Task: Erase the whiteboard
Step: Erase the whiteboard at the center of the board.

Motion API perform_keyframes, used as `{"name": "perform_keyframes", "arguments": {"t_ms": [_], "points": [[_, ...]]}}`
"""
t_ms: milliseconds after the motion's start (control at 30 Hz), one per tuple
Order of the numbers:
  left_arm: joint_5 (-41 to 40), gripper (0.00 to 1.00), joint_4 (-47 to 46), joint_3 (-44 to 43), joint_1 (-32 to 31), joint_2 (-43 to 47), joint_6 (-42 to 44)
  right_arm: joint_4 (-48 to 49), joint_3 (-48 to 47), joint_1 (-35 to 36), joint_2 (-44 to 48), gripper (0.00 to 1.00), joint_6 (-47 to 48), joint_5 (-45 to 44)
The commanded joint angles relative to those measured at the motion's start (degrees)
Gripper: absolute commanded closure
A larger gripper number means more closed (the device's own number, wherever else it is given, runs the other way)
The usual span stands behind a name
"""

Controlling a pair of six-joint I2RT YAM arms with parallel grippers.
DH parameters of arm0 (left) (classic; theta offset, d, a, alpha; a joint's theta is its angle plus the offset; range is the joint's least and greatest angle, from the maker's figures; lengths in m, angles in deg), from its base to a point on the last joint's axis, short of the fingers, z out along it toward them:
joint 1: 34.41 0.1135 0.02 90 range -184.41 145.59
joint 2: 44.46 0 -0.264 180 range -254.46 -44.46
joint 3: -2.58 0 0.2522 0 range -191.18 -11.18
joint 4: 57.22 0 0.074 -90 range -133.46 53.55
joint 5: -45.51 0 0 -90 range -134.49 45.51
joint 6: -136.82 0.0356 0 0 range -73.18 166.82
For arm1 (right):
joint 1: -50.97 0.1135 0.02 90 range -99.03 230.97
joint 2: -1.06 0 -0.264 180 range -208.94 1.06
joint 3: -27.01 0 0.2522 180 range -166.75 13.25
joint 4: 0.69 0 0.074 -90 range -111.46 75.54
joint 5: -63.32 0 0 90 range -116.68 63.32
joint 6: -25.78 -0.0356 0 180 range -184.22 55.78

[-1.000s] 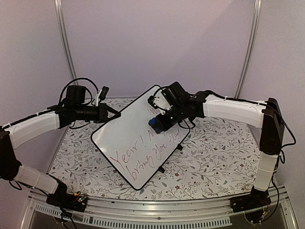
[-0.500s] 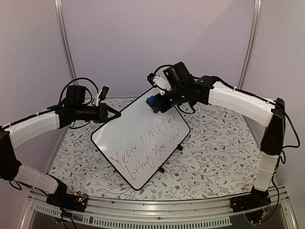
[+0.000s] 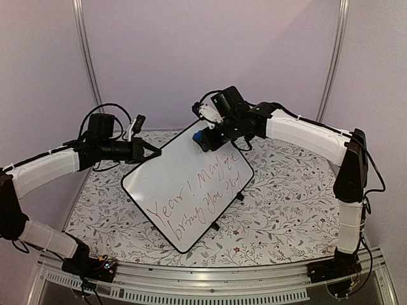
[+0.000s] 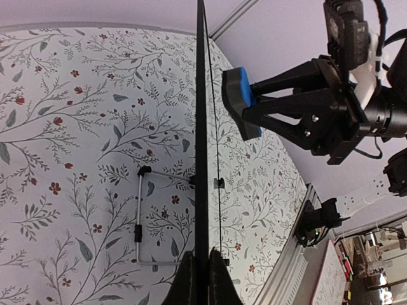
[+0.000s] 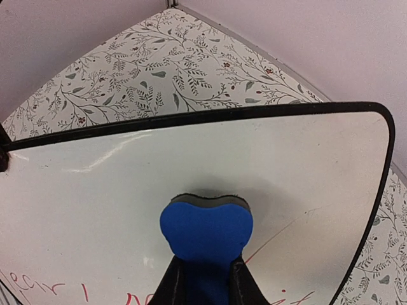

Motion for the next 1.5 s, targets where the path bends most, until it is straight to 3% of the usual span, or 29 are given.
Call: {"name": "perform_keyframes", "arguments": {"t_ms": [0,667,1467], "points": [[2.3,1.00,-0.8,-0.8,-0.8,0.2,1.8,-0.4,-1.0,-0.2,-0.9,0.95,0.8,1.6],[2.5,1.00,-0.8,-0.8,-0.9,0.2,1.9,0.0,2.9,-1.2,-2.9,0.96,0.3,5.2],[2.4,1.00,-0.8,-0.8,-0.8,0.1,2.0,3.6,15.8,-1.2,2.2,0.96,-1.5,7.8]]}}
